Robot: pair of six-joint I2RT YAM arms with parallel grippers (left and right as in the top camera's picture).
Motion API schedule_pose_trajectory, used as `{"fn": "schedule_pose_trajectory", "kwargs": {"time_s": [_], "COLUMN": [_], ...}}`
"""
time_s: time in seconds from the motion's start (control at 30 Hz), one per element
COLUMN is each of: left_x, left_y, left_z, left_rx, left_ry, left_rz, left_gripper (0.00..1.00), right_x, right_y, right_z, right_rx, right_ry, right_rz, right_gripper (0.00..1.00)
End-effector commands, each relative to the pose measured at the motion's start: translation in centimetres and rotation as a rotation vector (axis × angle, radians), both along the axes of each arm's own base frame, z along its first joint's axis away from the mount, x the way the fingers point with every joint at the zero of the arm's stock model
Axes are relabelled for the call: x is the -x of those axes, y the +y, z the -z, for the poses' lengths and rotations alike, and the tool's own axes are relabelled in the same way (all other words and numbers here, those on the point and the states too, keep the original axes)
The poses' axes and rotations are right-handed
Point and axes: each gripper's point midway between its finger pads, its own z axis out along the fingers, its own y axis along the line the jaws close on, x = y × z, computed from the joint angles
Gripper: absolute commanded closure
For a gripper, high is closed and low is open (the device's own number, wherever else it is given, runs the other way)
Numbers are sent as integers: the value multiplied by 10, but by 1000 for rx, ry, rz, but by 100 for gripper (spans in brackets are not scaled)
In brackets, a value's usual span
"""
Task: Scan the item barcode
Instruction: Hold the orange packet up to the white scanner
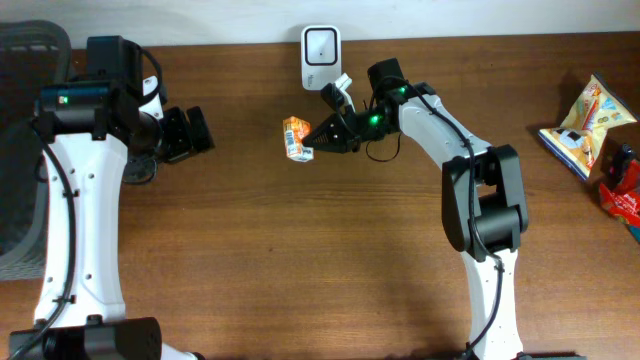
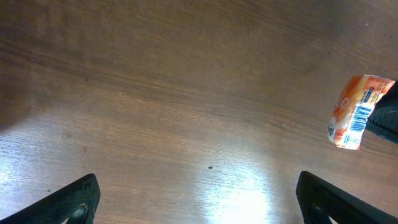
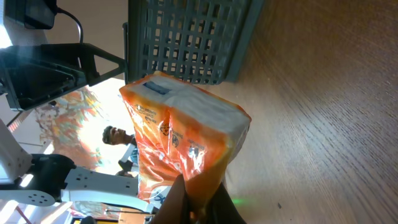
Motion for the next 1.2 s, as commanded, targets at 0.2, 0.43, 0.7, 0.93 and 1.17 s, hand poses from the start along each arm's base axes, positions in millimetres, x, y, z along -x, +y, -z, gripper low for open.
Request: {"fn": "schedule_pose_trajectory", "kwargs": {"time_s": [0.2,0.43,0.7,0.93,1.17], "left_x": [-1,-1,-1,-1,-1], "left_y": [-1,-1,-1,-1,-1], "left_z": [0,0,0,0,0], "left_rx": [9,9,9,9,9], "left_ry": [-1,-1,-1,-1,-1], "left_rz": [-9,-9,-9,-9,-9], "left_gripper": [1,1,1,1,1], "right_x": [-24,-157,-226,-239,-240], "right_y": [-12,-99,-63,-58,-133], "right_z": [61,26,-31,-4,-64], "right_rx": [404,1065,1393,1545,1668], "right_ry": [93,-254,-1243,-1552,-1238], "right_rz": [169,876,876,538,1221], "right_gripper": [96,96,96,96,96]}}
